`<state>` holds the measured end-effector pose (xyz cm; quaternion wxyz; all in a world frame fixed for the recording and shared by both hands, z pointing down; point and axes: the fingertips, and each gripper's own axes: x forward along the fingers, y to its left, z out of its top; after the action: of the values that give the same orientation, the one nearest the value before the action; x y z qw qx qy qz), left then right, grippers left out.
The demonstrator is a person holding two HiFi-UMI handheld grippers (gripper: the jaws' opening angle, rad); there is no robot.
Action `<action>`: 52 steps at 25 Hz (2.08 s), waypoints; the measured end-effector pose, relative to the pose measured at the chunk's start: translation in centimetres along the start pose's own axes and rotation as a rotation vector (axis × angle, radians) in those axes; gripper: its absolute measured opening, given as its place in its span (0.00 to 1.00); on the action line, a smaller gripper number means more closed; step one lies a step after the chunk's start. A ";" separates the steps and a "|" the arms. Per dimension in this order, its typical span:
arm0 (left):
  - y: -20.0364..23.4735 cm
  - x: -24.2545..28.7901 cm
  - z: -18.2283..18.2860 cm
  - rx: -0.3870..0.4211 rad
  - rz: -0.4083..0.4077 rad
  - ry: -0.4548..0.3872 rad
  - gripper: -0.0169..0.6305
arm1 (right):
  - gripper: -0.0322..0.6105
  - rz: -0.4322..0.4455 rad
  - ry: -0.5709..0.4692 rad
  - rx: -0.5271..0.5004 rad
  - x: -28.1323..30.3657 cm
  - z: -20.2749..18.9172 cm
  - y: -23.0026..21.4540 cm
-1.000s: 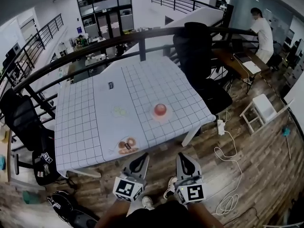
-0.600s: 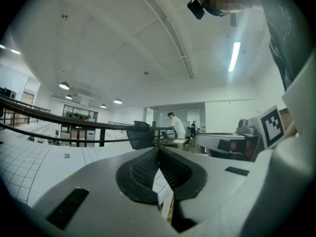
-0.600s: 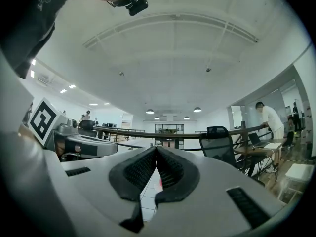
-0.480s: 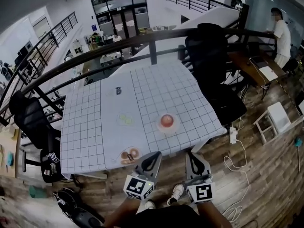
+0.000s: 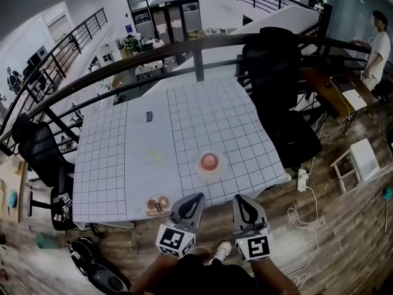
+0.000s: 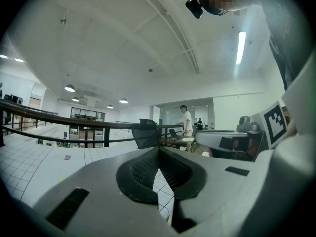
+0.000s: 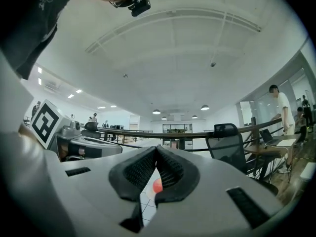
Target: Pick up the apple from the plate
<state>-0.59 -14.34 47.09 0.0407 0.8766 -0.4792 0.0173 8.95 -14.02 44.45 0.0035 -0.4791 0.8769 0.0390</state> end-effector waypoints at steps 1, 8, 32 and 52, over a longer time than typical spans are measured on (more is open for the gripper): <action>0.1 0.2 0.0 0.003 0.005 0.003 0.06 | 0.09 0.005 0.000 0.001 0.2 -0.1 -0.2; 1.1 2.0 0.0 0.019 0.016 0.031 0.06 | 0.09 0.030 0.008 0.023 2.1 -0.8 -1.1; 9.2 10.4 -4.6 0.065 -0.100 0.141 0.06 | 0.09 -0.032 0.107 0.017 13.3 -5.5 -3.3; 10.4 15.0 -13.0 0.081 -0.183 0.344 0.55 | 0.09 -0.046 0.179 0.024 15.6 -8.5 -4.1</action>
<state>-1.14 -31.39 61.62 0.0880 0.9014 -0.3826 0.1825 4.18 -29.92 52.02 -0.0685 -0.5008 0.8627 -0.0145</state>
